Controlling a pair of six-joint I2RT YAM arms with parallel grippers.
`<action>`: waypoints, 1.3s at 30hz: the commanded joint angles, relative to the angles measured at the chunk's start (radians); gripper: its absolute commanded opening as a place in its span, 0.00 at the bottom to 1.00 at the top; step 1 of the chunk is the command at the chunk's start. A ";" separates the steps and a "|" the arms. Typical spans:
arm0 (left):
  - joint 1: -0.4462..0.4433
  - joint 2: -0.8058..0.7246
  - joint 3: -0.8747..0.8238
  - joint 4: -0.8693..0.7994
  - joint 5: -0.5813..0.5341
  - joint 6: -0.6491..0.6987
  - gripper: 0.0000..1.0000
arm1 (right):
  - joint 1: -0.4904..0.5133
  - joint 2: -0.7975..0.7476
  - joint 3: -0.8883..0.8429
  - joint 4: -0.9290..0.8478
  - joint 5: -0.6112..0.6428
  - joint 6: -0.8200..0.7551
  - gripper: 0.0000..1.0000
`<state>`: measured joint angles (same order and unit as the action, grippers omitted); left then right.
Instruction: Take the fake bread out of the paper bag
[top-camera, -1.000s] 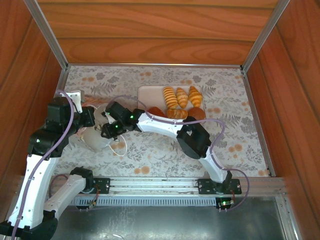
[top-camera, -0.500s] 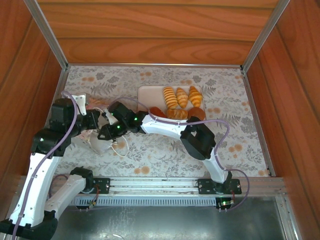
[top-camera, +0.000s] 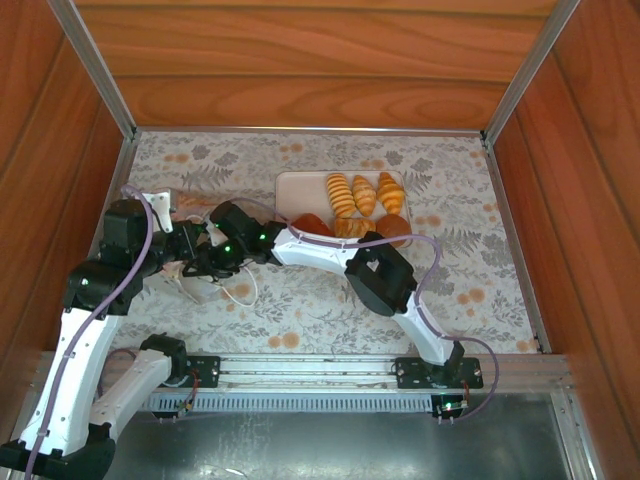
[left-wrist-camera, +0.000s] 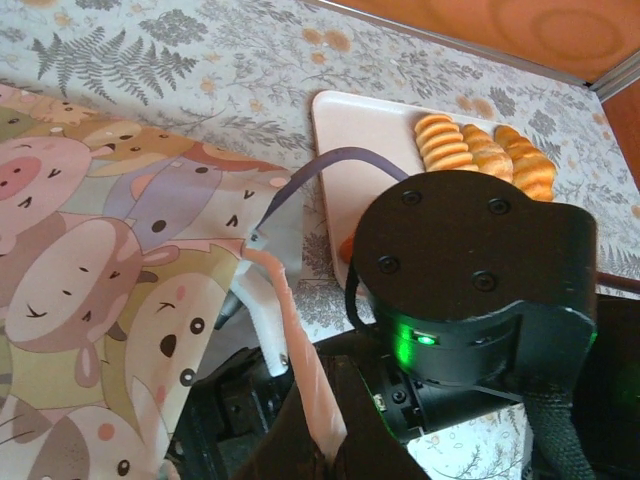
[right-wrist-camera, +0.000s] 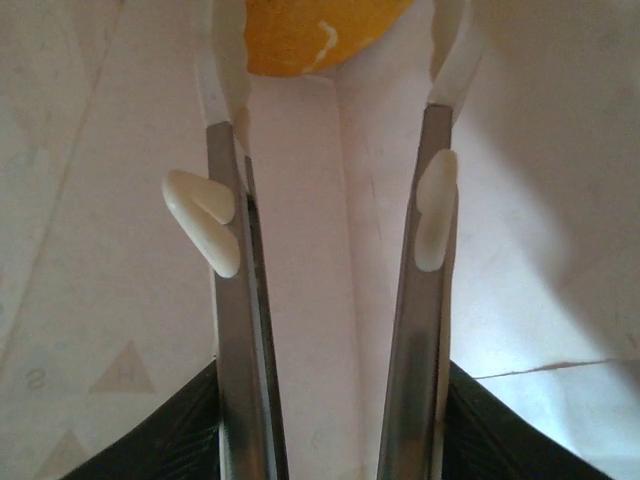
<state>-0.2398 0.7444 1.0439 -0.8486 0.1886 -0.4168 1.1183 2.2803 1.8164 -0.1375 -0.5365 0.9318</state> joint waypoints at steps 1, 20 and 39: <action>-0.004 -0.011 -0.007 0.023 0.028 -0.007 0.00 | -0.006 0.027 0.073 -0.004 -0.042 0.038 0.52; -0.006 -0.058 -0.022 0.026 0.070 0.023 0.00 | -0.010 0.085 0.138 -0.033 -0.029 0.031 0.35; -0.005 -0.089 -0.041 0.020 -0.067 0.041 0.00 | -0.017 -0.200 -0.226 -0.030 0.098 -0.118 0.32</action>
<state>-0.2401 0.6533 1.0138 -0.8371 0.1123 -0.4000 1.1099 2.1532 1.6028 -0.2031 -0.4461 0.8604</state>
